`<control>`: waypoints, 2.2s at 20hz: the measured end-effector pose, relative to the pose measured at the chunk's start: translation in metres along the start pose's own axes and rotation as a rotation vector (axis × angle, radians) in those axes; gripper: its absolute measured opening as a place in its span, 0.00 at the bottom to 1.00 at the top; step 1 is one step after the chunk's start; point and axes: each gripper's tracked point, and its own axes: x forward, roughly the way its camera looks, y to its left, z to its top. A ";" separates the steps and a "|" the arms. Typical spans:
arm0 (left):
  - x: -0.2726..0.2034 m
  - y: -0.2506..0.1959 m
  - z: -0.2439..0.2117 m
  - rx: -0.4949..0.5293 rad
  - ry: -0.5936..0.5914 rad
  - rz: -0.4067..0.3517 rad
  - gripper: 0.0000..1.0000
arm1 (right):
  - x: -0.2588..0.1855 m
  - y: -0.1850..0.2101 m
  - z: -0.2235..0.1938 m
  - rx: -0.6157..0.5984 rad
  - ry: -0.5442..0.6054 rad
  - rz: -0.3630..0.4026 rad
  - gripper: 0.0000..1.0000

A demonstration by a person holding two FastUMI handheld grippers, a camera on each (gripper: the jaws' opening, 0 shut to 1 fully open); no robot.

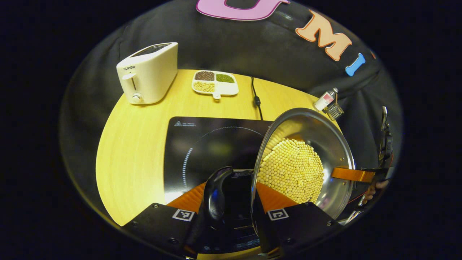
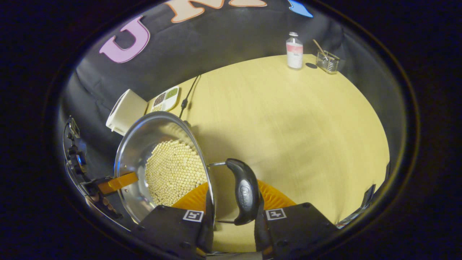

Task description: First push the handle of the pot to place it horizontally, then grasp the pot with both hands and set it on the induction cooktop.

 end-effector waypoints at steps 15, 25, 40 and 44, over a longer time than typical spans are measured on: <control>-0.001 0.073 0.014 0.036 -0.051 0.049 0.58 | 0.001 -0.002 0.002 -0.007 0.051 0.009 0.48; -0.007 0.089 0.018 0.033 -0.086 0.128 0.72 | -0.005 -0.010 0.006 -0.027 0.007 -0.047 0.61; -0.082 0.067 0.069 0.078 -0.400 0.252 0.90 | -0.079 -0.024 0.047 -0.027 -0.187 0.077 0.94; -0.117 0.028 0.075 0.069 -0.504 0.252 0.90 | -0.119 -0.030 0.071 -0.115 -0.335 0.165 0.98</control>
